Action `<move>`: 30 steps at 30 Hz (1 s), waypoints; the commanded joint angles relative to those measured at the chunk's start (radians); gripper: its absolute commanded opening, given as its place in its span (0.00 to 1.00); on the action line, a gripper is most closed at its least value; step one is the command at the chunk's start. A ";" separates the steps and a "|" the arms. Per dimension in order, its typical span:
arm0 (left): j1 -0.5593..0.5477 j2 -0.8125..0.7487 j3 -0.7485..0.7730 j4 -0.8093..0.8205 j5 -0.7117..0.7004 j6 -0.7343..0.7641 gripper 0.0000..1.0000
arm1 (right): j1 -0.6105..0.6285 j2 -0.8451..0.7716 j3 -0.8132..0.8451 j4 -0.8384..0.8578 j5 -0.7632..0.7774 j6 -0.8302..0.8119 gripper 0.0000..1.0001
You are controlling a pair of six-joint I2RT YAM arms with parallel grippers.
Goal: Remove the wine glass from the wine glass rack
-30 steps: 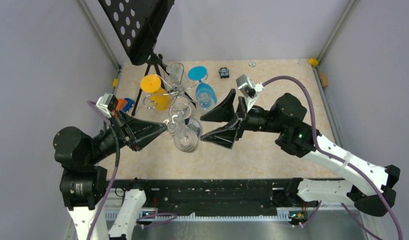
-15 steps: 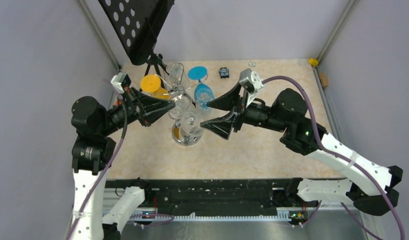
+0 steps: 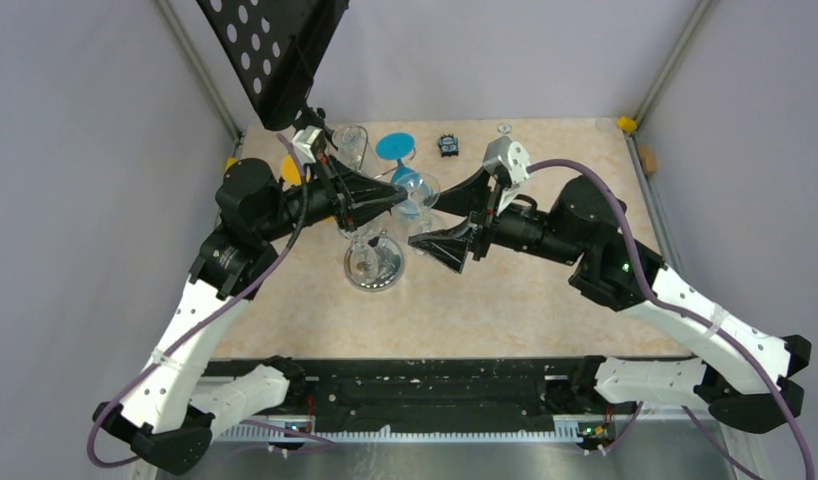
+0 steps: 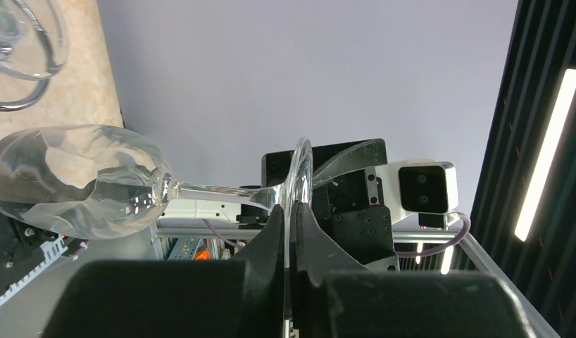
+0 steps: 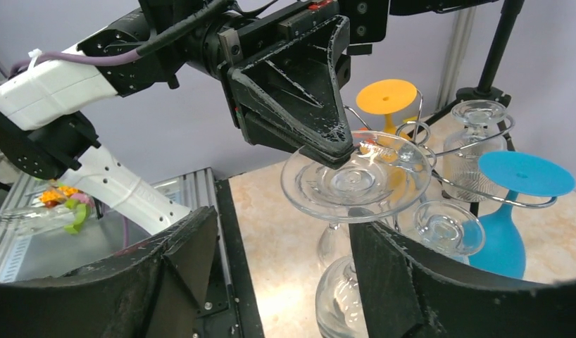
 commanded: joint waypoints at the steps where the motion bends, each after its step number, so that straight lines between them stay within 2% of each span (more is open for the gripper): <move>1: -0.045 -0.004 0.044 0.158 -0.030 -0.027 0.00 | 0.010 -0.032 0.008 -0.009 -0.005 -0.022 0.65; 9: -0.131 -0.022 0.046 0.175 -0.062 -0.030 0.00 | 0.010 -0.070 -0.033 0.036 0.077 0.000 0.59; 13: -0.164 -0.027 0.035 0.203 -0.077 -0.041 0.00 | 0.009 -0.067 -0.026 0.040 0.085 0.003 0.50; 16: -0.178 -0.028 0.051 0.209 -0.087 -0.037 0.00 | 0.009 -0.066 -0.032 0.034 0.108 -0.002 0.50; 17: -0.182 -0.029 0.057 0.203 -0.091 -0.031 0.00 | 0.010 -0.069 -0.036 0.036 0.122 -0.003 0.53; 18: -0.184 -0.033 0.062 0.197 -0.095 -0.024 0.00 | 0.010 -0.073 -0.040 0.040 0.137 -0.003 0.61; 20: -0.189 -0.039 0.060 0.192 -0.104 -0.022 0.00 | 0.011 -0.081 -0.051 0.053 0.154 -0.004 0.70; 26: -0.191 -0.069 0.050 0.176 -0.130 -0.013 0.00 | 0.009 -0.126 -0.105 0.116 0.221 -0.050 0.77; 28: -0.191 -0.077 0.047 0.167 -0.137 -0.009 0.00 | 0.011 -0.134 -0.114 0.127 0.203 -0.071 0.72; 30: -0.191 -0.079 0.045 0.162 -0.137 -0.006 0.00 | 0.009 -0.129 -0.098 0.119 0.139 -0.087 0.61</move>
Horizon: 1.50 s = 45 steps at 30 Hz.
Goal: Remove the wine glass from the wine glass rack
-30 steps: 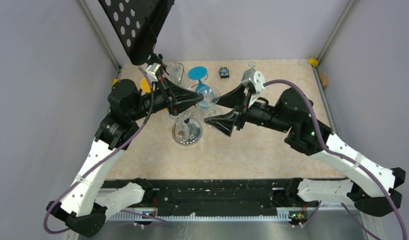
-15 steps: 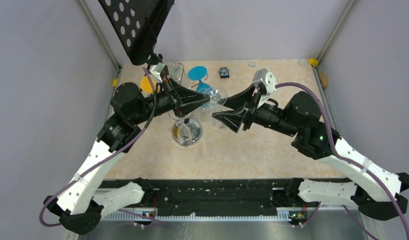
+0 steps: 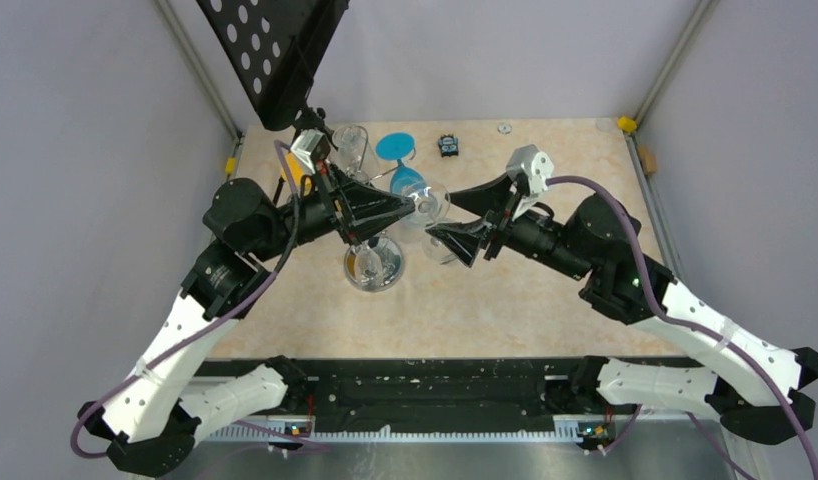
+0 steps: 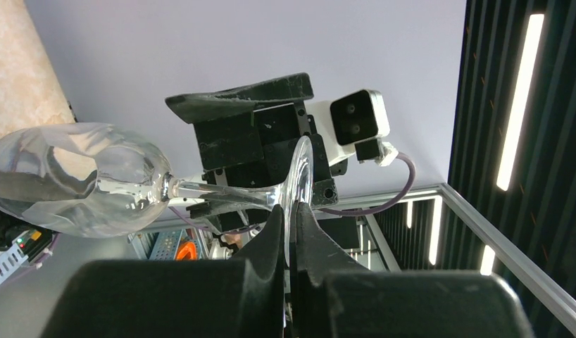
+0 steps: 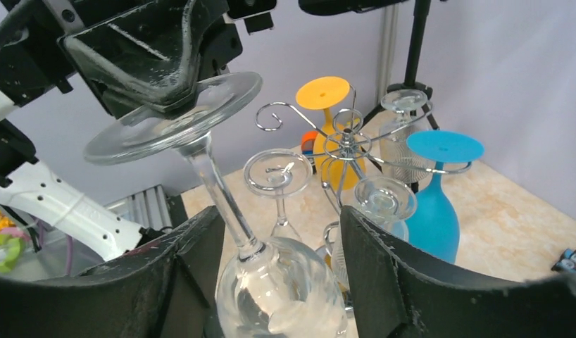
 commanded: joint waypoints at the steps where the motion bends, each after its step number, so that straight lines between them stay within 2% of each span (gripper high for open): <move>1: -0.003 -0.029 0.036 0.072 -0.016 0.012 0.00 | 0.009 -0.022 0.030 0.065 -0.088 -0.053 0.57; 6: -0.003 -0.020 0.032 0.072 -0.011 0.007 0.00 | 0.009 0.037 0.092 0.027 -0.238 -0.034 0.45; 11: -0.005 -0.012 0.036 0.075 0.000 0.005 0.00 | 0.010 0.071 0.105 0.062 -0.257 0.005 0.34; 15: -0.005 -0.013 0.035 0.078 0.003 0.000 0.00 | 0.011 0.083 0.115 0.083 -0.258 0.032 0.16; 17: -0.005 -0.013 0.034 0.082 0.005 0.001 0.00 | 0.010 0.084 0.113 0.097 -0.247 0.050 0.01; 19: -0.005 -0.015 0.031 0.088 0.005 0.003 0.00 | 0.009 0.082 0.106 0.116 -0.228 0.078 0.00; 20: -0.005 -0.015 0.030 0.091 0.004 0.006 0.09 | 0.009 0.079 0.101 0.145 -0.213 0.096 0.00; 21: -0.005 -0.017 0.029 0.092 0.000 0.012 0.24 | 0.010 0.075 0.097 0.159 -0.191 0.113 0.00; 23: -0.005 -0.023 0.025 0.092 -0.015 0.033 0.52 | 0.010 0.061 0.092 0.170 -0.131 0.155 0.00; 24: -0.005 -0.028 0.020 0.090 -0.026 0.049 0.63 | 0.011 0.050 0.089 0.176 -0.100 0.179 0.00; 26: -0.005 -0.041 -0.002 0.096 -0.055 0.073 0.72 | 0.010 0.021 0.074 0.196 -0.012 0.235 0.00; 27: -0.005 -0.049 -0.015 0.099 -0.065 0.086 0.74 | 0.010 0.005 0.066 0.205 0.040 0.271 0.00; 32: -0.005 -0.066 -0.077 0.109 -0.104 0.110 0.77 | 0.010 -0.084 0.015 0.266 0.490 0.448 0.00; 36: -0.021 -0.030 -0.086 0.124 -0.102 0.121 0.77 | 0.010 -0.112 -0.020 0.327 0.759 0.605 0.00; 40: -0.083 0.029 -0.055 0.185 -0.130 0.176 0.72 | 0.010 -0.105 -0.003 0.251 0.921 0.802 0.00; 45: -0.145 0.084 0.017 0.198 -0.207 0.245 0.64 | 0.010 -0.102 -0.009 0.176 0.996 0.965 0.00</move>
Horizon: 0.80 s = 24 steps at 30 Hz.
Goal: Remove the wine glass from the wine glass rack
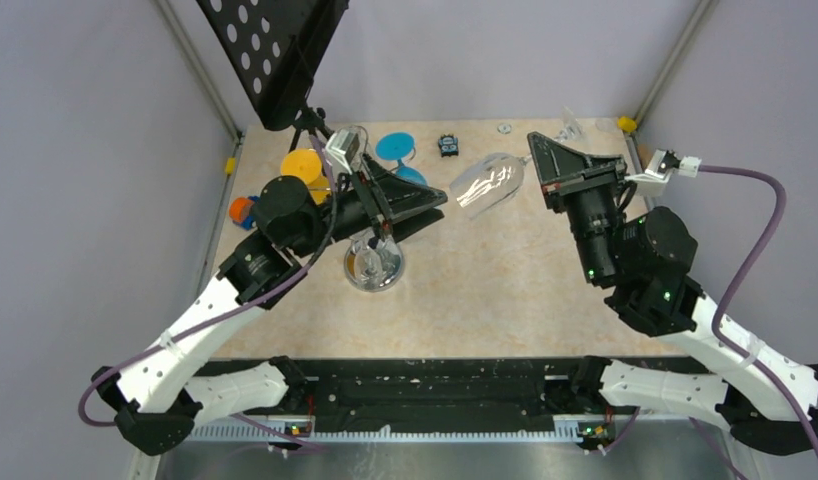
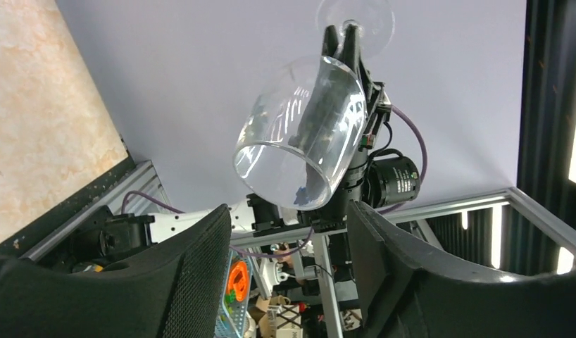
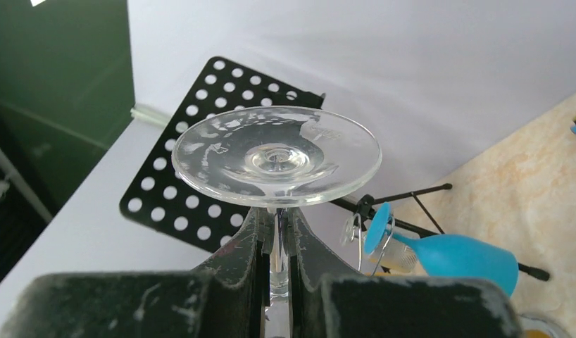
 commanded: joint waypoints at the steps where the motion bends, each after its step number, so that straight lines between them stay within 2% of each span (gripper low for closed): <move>1: -0.041 0.026 0.090 0.096 -0.070 0.076 0.63 | 0.006 0.005 0.003 -0.006 0.146 0.219 0.00; 4: -0.060 0.051 0.091 0.111 -0.077 0.052 0.61 | 0.005 0.001 -0.021 0.028 0.152 0.244 0.00; 7: -0.067 0.068 0.074 0.198 -0.070 0.023 0.57 | 0.006 0.002 -0.025 0.025 0.152 0.267 0.00; 18: -0.074 0.148 0.138 0.213 -0.092 0.031 0.45 | 0.005 0.013 -0.038 -0.014 0.108 0.357 0.00; 24: -0.078 0.160 0.153 0.206 -0.115 0.044 0.21 | 0.006 0.013 -0.051 -0.038 0.107 0.391 0.00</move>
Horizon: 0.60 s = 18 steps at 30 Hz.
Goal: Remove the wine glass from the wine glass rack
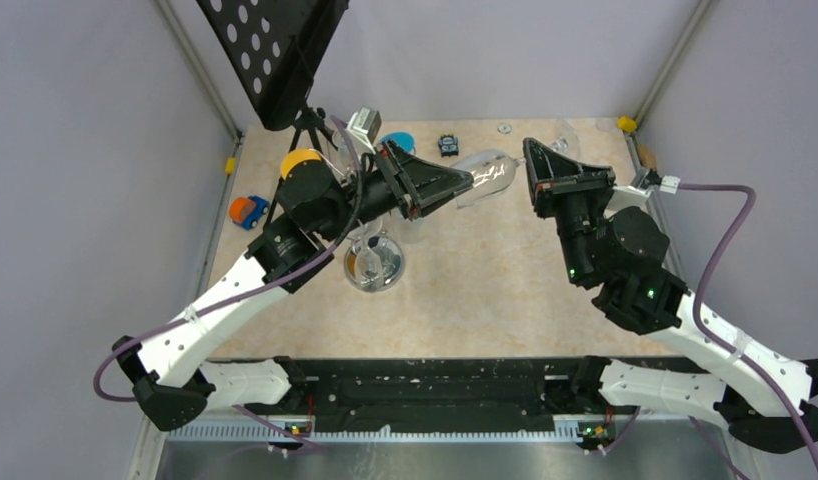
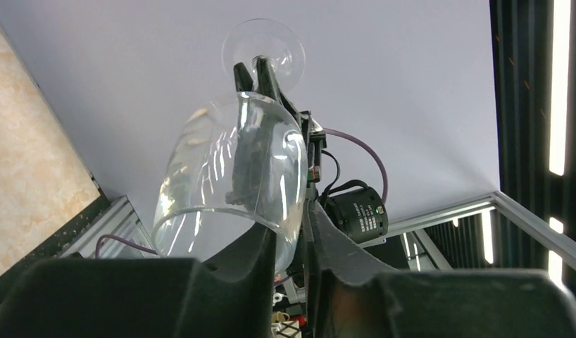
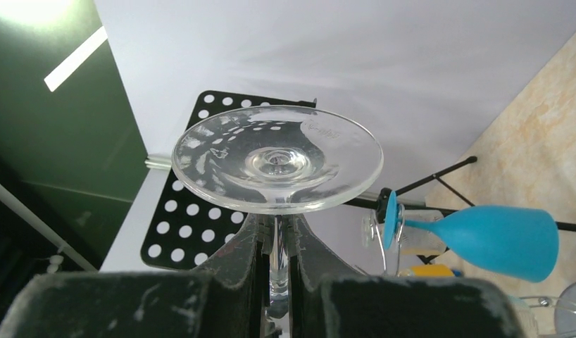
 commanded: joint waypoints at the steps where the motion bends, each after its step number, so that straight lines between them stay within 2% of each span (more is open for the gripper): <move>1: -0.005 -0.003 0.050 0.061 -0.037 0.023 0.17 | 0.006 -0.006 -0.008 0.025 -0.020 0.049 0.00; 5: -0.005 0.007 0.056 0.057 -0.049 0.023 0.01 | 0.007 -0.004 -0.018 0.031 -0.022 0.052 0.00; 9: -0.005 0.018 0.078 0.045 -0.063 0.045 0.00 | 0.006 -0.010 -0.032 0.044 -0.026 0.043 0.01; 15: -0.005 0.046 0.175 -0.071 -0.135 0.176 0.00 | 0.006 -0.044 -0.066 0.085 -0.036 -0.008 0.37; 18: -0.005 0.070 0.231 -0.119 -0.167 0.242 0.00 | 0.006 -0.067 -0.082 0.087 -0.038 -0.020 0.47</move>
